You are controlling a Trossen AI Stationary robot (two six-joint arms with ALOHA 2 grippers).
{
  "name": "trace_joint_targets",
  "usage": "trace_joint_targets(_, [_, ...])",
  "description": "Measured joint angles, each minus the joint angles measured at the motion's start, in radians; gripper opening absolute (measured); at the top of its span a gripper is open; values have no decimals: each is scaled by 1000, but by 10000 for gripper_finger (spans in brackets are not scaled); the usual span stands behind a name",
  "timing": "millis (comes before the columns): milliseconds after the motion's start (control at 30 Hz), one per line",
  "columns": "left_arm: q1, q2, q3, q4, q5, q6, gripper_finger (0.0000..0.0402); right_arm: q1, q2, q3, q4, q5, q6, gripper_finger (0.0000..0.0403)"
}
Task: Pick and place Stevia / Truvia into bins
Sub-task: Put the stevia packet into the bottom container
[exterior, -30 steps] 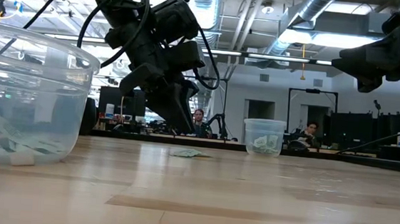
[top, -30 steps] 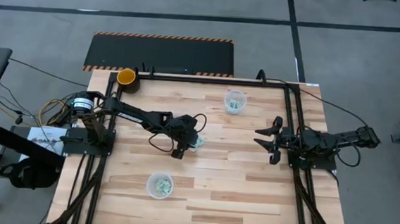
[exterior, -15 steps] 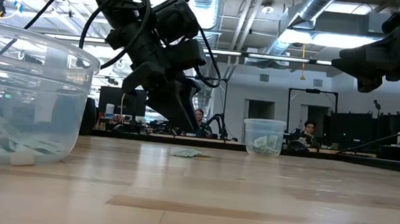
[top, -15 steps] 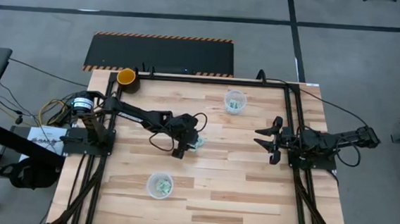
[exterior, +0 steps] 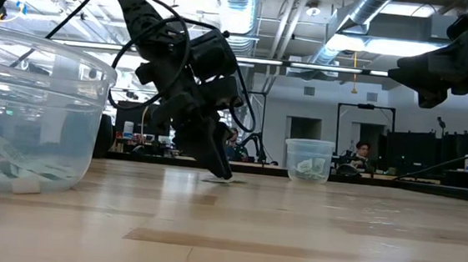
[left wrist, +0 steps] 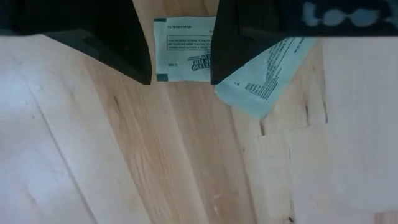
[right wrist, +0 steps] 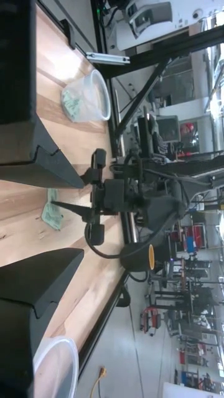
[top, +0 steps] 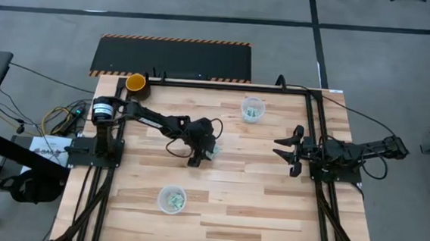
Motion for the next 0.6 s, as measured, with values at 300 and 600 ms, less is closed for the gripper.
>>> trace_joint_targets(300, [6, 0, 0, -17, 3, 16, 155, 0, 0, 0, 0, 0, 0, 159])
trace_joint_targets(600, [4, 0, 1, -29, -41, 58, 155, 0, 0, 0, 0, 0, 0, 159])
